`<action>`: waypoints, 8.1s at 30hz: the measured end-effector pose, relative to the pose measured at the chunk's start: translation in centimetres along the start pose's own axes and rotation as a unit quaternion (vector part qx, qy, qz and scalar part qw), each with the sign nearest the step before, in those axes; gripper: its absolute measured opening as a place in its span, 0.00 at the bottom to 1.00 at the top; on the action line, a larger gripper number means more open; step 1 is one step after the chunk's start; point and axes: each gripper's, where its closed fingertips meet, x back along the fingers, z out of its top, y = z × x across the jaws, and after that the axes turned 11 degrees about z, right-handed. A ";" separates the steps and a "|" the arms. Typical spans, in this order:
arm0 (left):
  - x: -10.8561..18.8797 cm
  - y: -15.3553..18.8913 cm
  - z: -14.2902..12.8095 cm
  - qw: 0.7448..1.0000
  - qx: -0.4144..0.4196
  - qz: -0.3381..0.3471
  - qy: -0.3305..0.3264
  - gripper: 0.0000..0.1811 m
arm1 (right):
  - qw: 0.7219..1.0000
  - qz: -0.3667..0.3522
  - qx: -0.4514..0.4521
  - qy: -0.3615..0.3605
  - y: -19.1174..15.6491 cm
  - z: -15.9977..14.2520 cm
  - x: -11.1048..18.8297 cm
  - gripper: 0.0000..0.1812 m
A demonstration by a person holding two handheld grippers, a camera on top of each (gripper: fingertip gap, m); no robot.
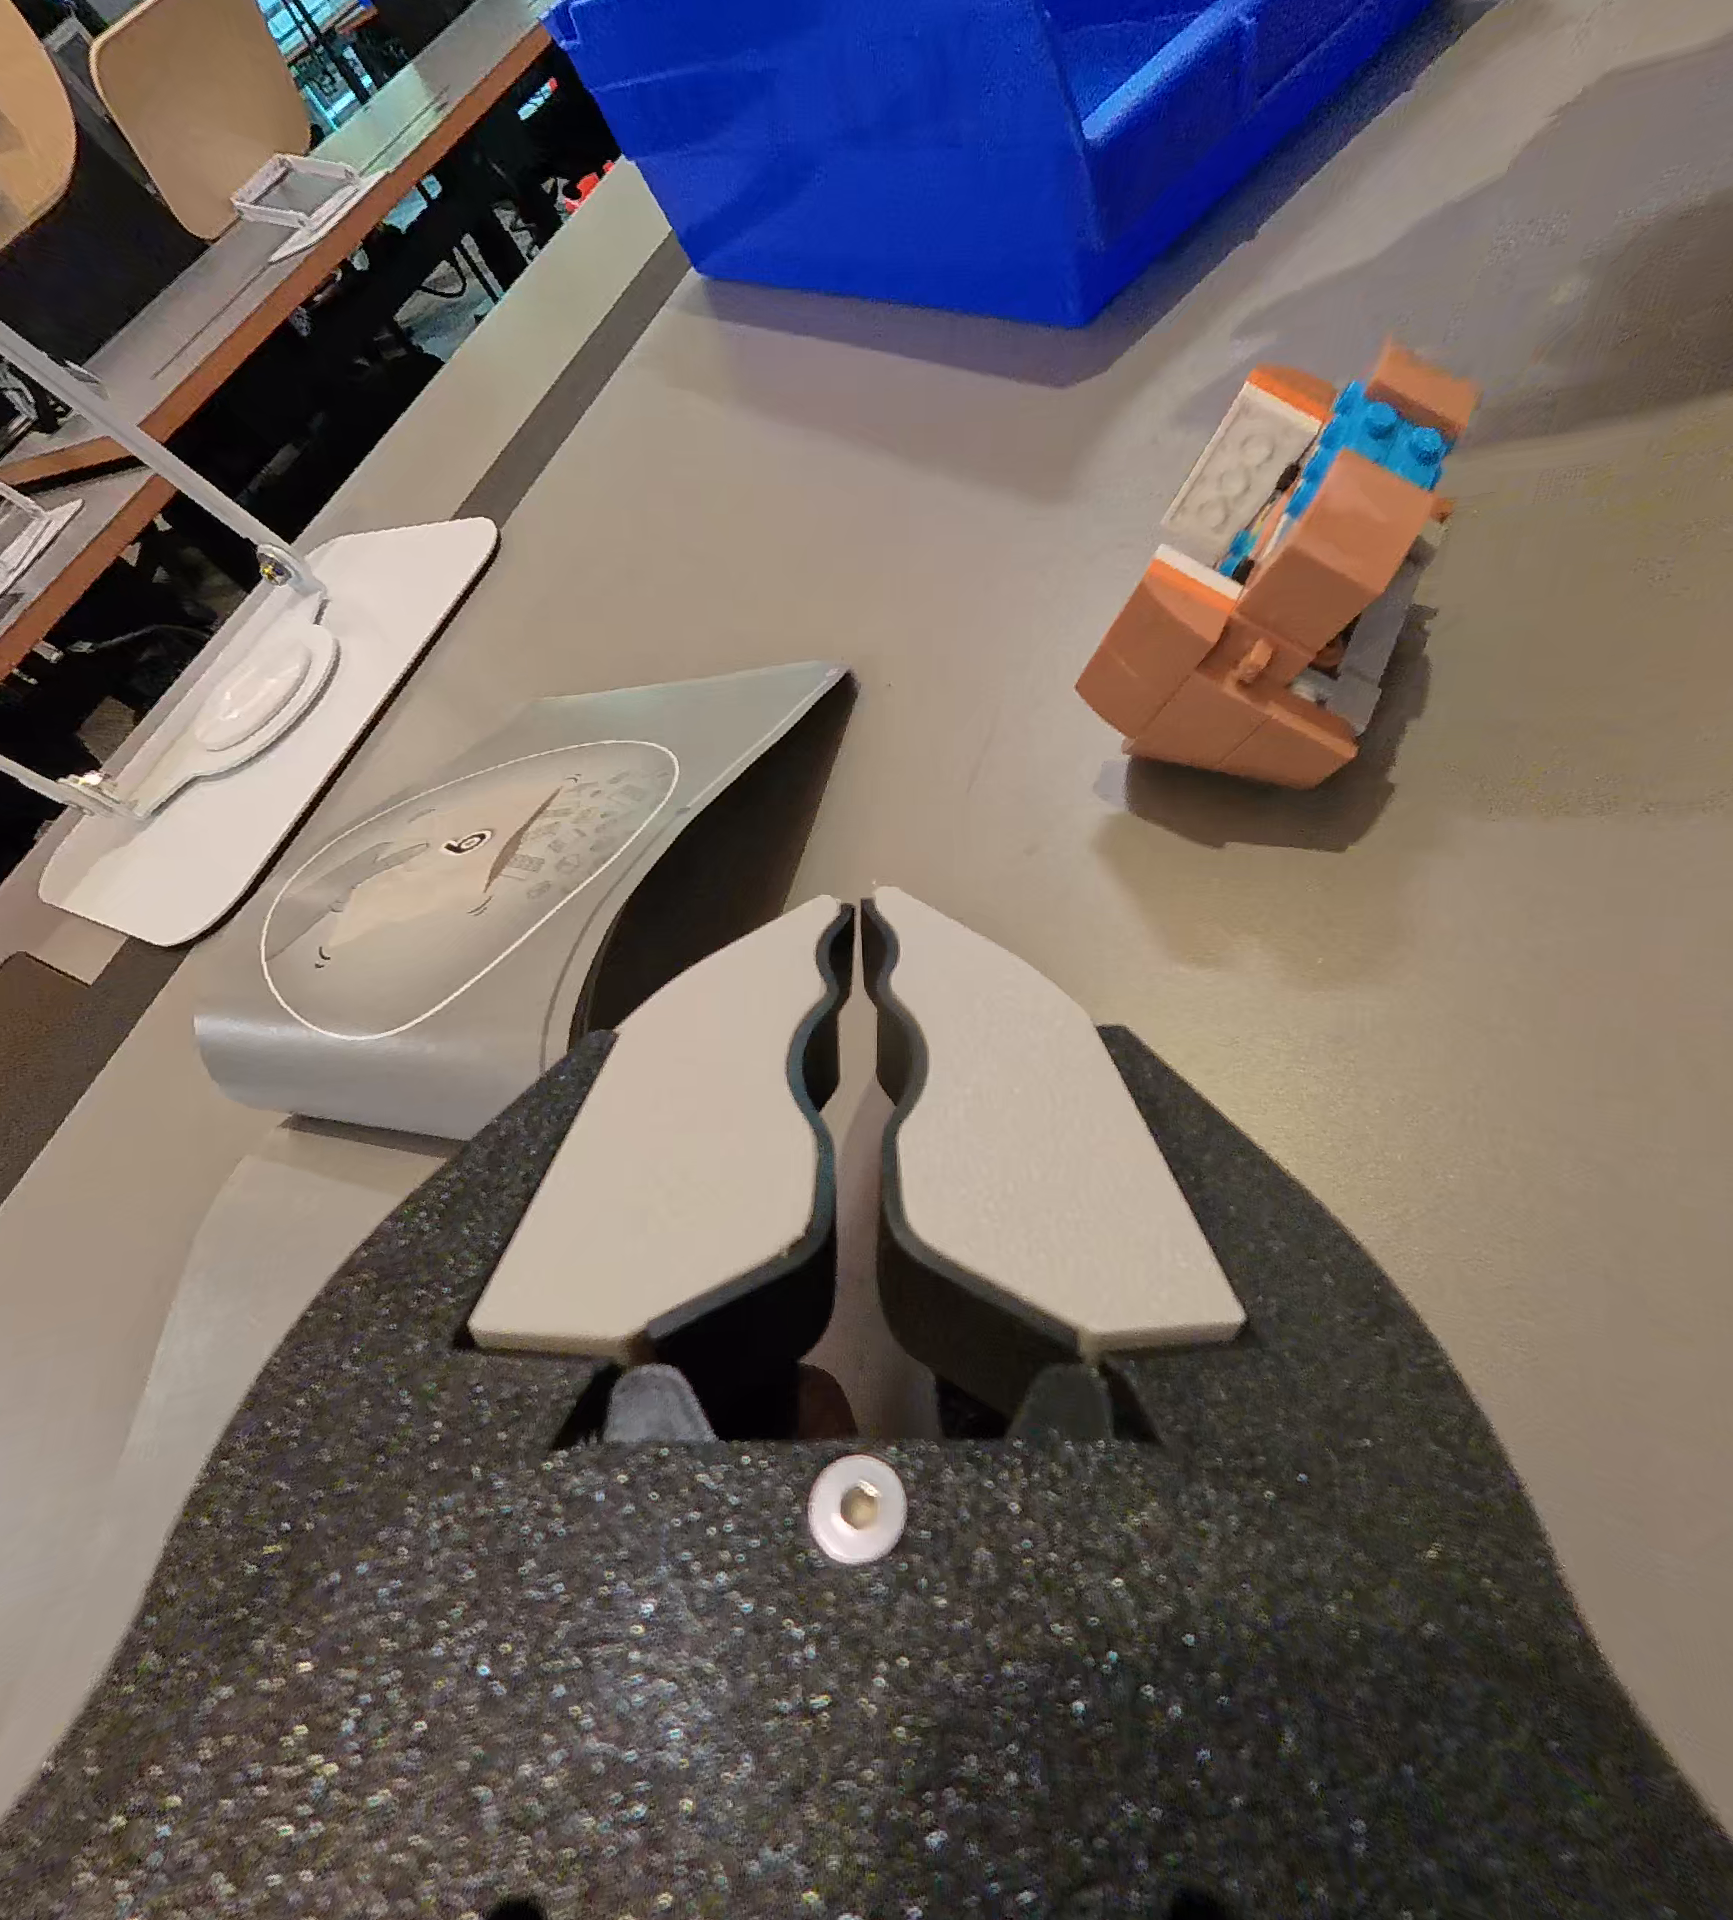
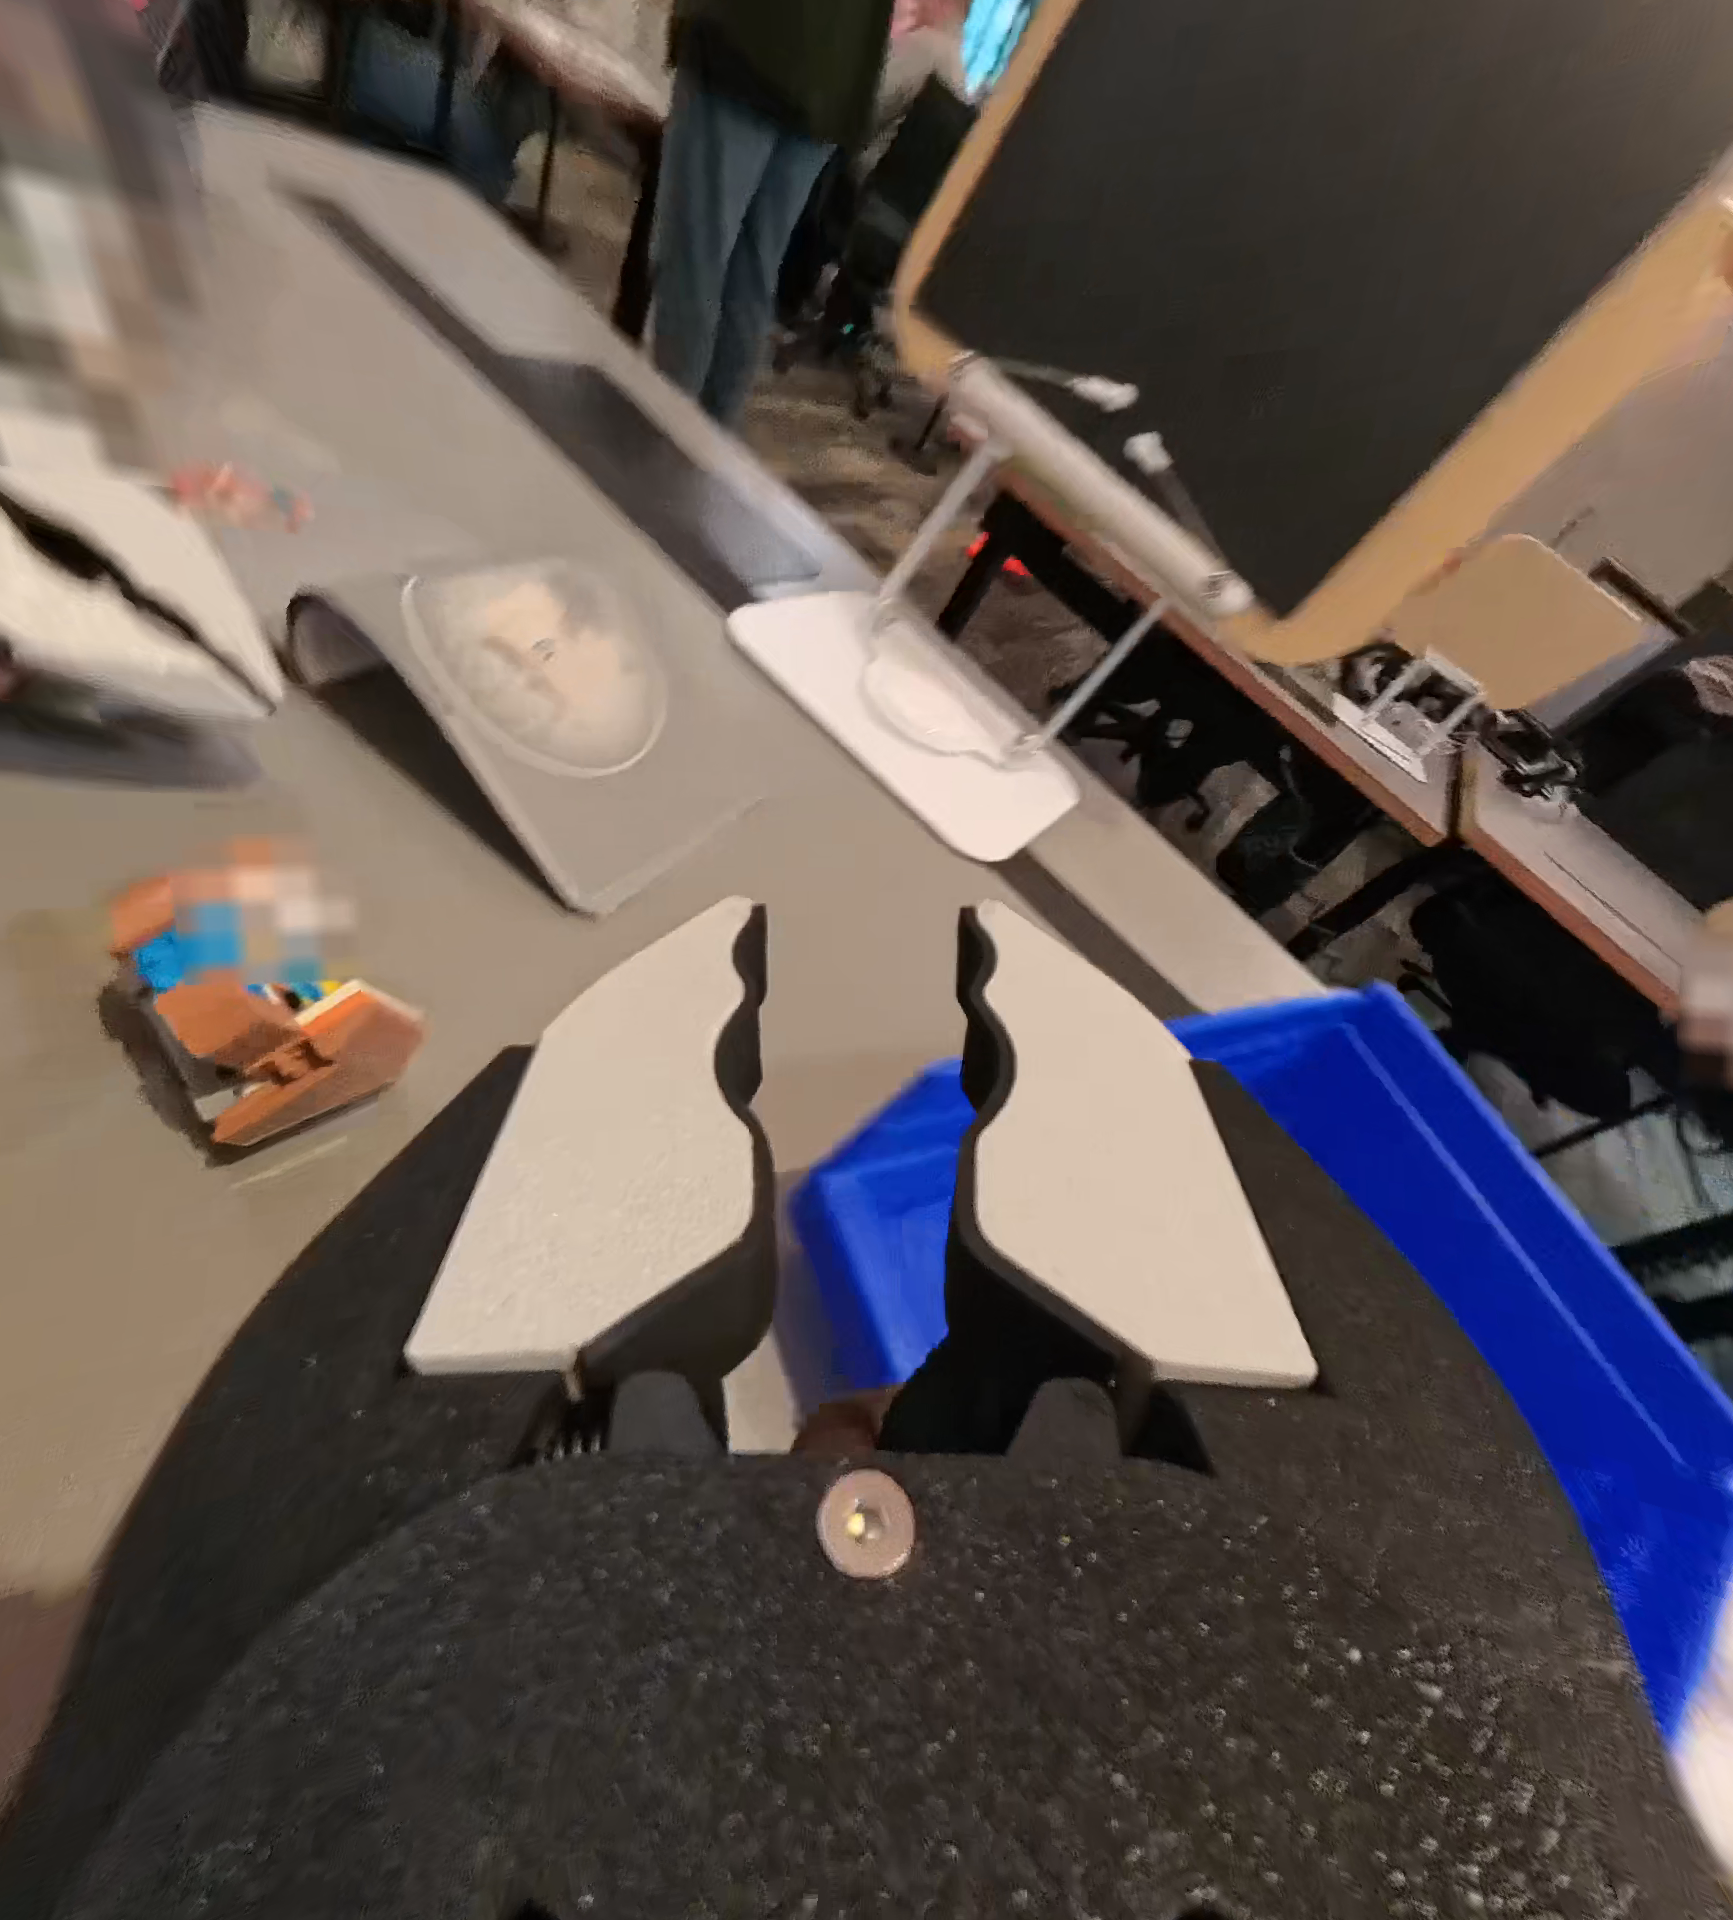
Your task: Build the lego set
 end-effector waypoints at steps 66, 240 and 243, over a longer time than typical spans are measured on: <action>-0.6 -3.4 -0.8 0.985 -0.083 0.153 0.008 0.01 | 0.964 0.135 -0.229 -0.012 23.7 -5.7 6.7 0.01; 0.7 0.2 -0.5 0.957 -0.225 0.185 0.003 0.01 | 0.808 -0.018 0.129 -0.575 36.5 -38.5 38.1 0.16; 0.7 0.2 -0.5 0.956 -0.227 0.186 0.002 0.01 | 0.817 -0.015 0.118 -0.565 36.1 -39.7 37.8 0.16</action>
